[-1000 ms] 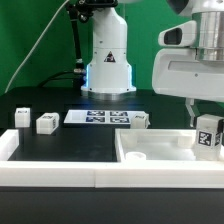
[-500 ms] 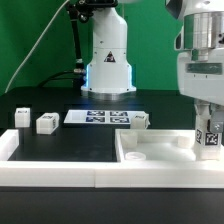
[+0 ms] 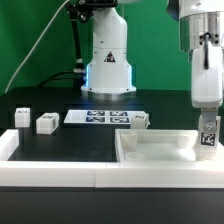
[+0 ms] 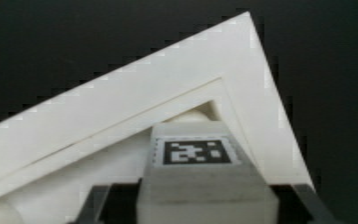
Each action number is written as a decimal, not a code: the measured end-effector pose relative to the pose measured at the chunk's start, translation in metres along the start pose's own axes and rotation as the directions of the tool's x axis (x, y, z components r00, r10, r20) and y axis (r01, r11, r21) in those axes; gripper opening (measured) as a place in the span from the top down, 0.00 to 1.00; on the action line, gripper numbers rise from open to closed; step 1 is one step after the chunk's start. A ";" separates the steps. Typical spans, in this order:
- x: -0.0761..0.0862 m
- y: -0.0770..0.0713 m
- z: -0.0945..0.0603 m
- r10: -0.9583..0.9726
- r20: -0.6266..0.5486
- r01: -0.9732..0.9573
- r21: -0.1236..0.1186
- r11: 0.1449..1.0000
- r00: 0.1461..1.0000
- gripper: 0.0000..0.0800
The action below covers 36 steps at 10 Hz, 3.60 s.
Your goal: Assemble one leg
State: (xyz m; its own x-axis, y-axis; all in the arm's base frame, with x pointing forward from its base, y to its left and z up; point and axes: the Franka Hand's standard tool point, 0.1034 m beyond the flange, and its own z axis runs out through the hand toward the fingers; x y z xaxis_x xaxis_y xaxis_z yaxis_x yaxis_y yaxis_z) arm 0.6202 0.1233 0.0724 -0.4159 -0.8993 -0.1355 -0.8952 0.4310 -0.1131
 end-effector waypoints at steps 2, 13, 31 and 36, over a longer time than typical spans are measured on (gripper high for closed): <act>-0.001 0.001 0.001 -0.028 0.004 0.028 -0.002 1.000 1.000 0.42; 0.000 -0.009 -0.001 -0.891 0.025 0.891 -0.024 0.453 0.454 0.19; 0.013 -0.010 -0.002 -0.573 -0.039 0.571 -0.054 0.819 0.818 0.63; 0.013 -0.006 -0.002 -0.146 -0.043 0.143 -0.058 0.988 0.988 0.63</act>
Offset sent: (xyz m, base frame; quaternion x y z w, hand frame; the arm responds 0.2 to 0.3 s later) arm 0.0026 0.0024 0.0009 0.0031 -0.0207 -0.0659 0.9976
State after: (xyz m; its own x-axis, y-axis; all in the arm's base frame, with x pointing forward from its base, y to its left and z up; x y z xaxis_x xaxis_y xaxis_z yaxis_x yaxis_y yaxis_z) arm 0.6199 0.1084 0.0728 -0.2873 -0.9549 -0.0747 -0.9533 0.2927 -0.0740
